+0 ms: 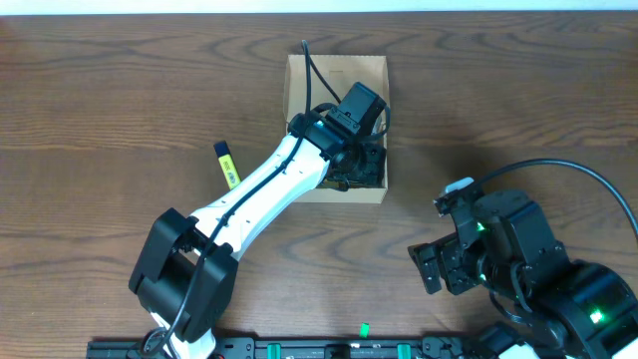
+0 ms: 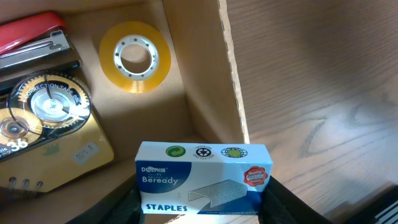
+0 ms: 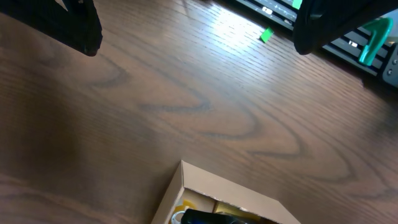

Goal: Pack container
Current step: 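Lower the staples box into the box and open the left gripper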

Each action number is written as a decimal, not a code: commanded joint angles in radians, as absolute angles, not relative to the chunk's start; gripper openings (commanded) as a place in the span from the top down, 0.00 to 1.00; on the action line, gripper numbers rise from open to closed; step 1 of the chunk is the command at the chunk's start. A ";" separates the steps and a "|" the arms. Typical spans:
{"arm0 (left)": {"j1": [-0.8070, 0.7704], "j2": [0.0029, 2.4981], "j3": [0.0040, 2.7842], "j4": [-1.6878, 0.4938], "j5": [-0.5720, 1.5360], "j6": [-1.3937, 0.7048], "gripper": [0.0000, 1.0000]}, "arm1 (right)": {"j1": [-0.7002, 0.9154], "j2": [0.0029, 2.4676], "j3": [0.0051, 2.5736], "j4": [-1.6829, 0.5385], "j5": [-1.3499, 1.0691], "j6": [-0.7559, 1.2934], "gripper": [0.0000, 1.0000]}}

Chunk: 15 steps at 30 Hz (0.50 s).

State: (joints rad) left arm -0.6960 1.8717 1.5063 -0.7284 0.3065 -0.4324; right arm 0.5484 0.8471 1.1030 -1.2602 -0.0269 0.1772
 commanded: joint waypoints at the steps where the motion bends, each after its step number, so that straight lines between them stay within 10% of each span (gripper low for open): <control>1: -0.695 1.880 1.527 -0.728 0.289 -0.450 0.44 | 0.555 0.844 1.101 -1.261 -0.027 0.178 0.01; 15: -0.695 1.880 1.527 -0.728 0.289 -0.450 0.41 | 0.555 0.844 1.101 -1.261 -0.027 0.178 0.01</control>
State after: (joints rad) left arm -0.6960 1.8717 1.5063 -0.7284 0.3065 -0.4461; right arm 0.5484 0.8471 1.1030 -1.2602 -0.0269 0.1772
